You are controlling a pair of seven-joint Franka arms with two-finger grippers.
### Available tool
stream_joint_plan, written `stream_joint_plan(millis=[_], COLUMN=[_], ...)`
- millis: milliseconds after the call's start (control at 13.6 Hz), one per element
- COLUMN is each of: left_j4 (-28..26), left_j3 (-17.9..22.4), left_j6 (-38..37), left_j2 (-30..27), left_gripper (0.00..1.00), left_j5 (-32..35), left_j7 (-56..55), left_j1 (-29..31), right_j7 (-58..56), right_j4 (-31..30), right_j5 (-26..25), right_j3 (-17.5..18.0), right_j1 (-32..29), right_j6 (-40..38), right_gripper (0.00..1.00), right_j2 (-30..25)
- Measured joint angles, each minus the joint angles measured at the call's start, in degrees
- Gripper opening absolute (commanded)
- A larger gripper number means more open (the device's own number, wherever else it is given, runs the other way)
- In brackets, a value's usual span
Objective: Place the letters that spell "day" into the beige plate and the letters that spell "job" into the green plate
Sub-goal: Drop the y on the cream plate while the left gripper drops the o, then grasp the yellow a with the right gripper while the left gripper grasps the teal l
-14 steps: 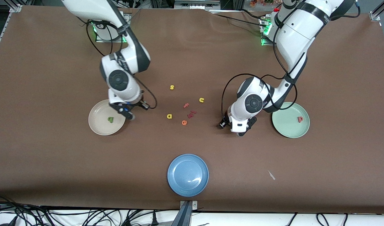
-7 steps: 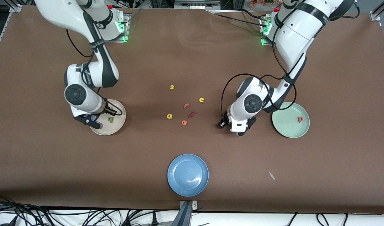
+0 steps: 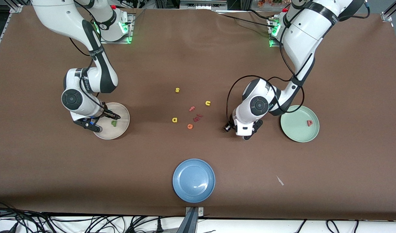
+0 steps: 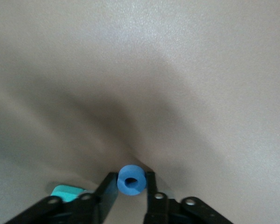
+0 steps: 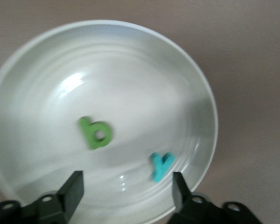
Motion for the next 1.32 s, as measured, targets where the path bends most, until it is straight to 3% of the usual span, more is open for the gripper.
stream_joint_plan(millis=[147, 440, 733, 806, 880, 1026, 1100, 1246, 1320], left_j4=[0.0, 0.72, 2.05, 1.98, 1.69, 0.47, -0.19, -1.11, -1.36], left_j3=[0.03, 0.2, -0.93, -1.4, -1.6, -1.54, -1.48, -1.4, -1.43], left_j6=[-0.01, -1.42, -18.9, -24.74, -29.68, -32.72, -32.72, -31.54, -30.11], left_j2=[0.14, -0.63, -8.55, -10.69, -12.18, -12.8, -12.4, -10.69, -9.26], left_gripper=[0.03, 0.02, 0.02, 0.02, 0.02, 0.02, 0.05, 0.18, 0.31], left_j5=[0.0, 0.0, 0.0, 0.01, 0.01, 0.03, 0.05, 0.58, 2.16], left_j7=[-0.01, -0.07, 3.93, 7.53, 12.56, 22.56, 26.98, 33.85, 35.43], left_j1=[0.01, 1.21, 9.02, 12.15, 15.58, 22.13, 25.17, 29.9, 31.36], right_j7=[-0.09, 0.02, -0.44, -0.85, -1.1, -1.13, -1.13, -1.09, -0.93], right_j4=[2.22, 6.96, 11.84, 13.17, 14.78, 17.83, 18.73, 19.37, 19.44], right_j5=[0.03, 0.04, 0.02, -0.16, -0.62, -1.92, -1.93, -1.93, -1.93], right_j3=[3.42, 11.28, 12.96, 13.02, 13.05, 13.06, 13.06, 13.05, 13.04], right_j1=[0.11, 1.5, 5.35, 6.44, 7.53, 9.58, 10.14, 10.43, 10.44], right_j6=[-2.9, -4.17, -4.39, -4.38, -4.34, -4.14, -3.64, -1.21, 0.89], right_gripper=[1.0, 1.0, 0.99, 0.93, 0.81, 0.62, 0.61, 0.59, 0.59], right_j2=[-2.33, -3.64, -2.02, -0.5, 1.55, 5.91, 7.66, 10.4, 11.78])
